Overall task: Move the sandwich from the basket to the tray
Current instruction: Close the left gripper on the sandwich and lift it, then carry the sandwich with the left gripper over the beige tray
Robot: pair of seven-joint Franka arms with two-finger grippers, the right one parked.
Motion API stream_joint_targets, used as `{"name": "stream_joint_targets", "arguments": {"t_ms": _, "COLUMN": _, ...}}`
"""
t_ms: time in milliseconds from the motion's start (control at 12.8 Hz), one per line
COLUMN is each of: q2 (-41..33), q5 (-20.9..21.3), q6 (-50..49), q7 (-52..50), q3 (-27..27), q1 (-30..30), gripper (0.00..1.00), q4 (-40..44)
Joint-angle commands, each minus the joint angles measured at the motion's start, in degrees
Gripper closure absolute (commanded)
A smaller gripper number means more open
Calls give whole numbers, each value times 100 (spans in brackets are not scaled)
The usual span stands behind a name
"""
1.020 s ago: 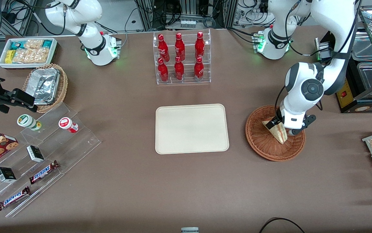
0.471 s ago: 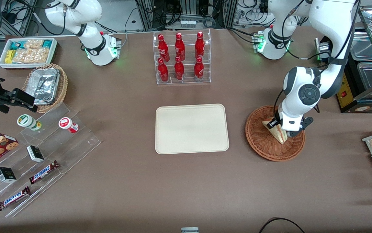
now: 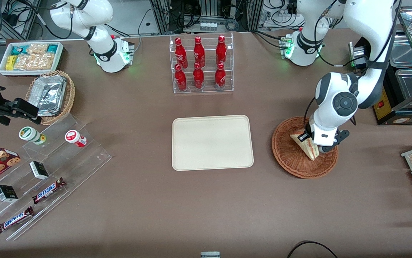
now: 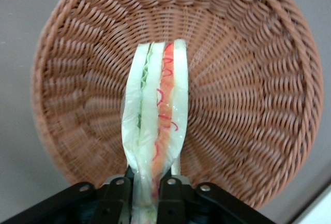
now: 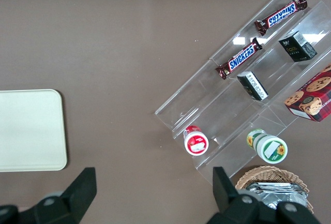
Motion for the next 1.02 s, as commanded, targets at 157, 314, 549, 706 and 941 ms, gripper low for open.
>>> {"name": "stream_joint_targets", "arguments": {"t_ms": 157, "q2": 93, "q5": 65, "q6": -1688, "q7": 1253, "q3": 12, "q1": -782, "gripper": 94, "q4": 1053}}
{"name": "stream_joint_targets", "arguments": {"t_ms": 314, "q2": 444, "q5": 56, "q6": -1836, "q7": 1291, "q3": 12, "q1": -1143, "gripper": 95, "q4": 1552}}
{"name": "stream_joint_targets", "arguments": {"t_ms": 549, "q2": 1192, "q5": -5, "q6": -2391, "q7": 1256, "q3": 12, "q1": -1592, "gripper": 94, "q4": 2529}}
{"name": "stream_joint_targets", "arguments": {"t_ms": 706, "q2": 1587, "q5": -424, "q6": -2365, "q7": 1098, "q3": 12, "q1": -1855, "gripper": 93, "q4": 2994}}
{"name": "stream_joint_targets", "arguments": {"t_ms": 941, "q2": 2132, "q5": -586, "q6": -1946, "q7": 502, "q3": 12, "q1": -2426, "gripper": 97, "q4": 3392}}
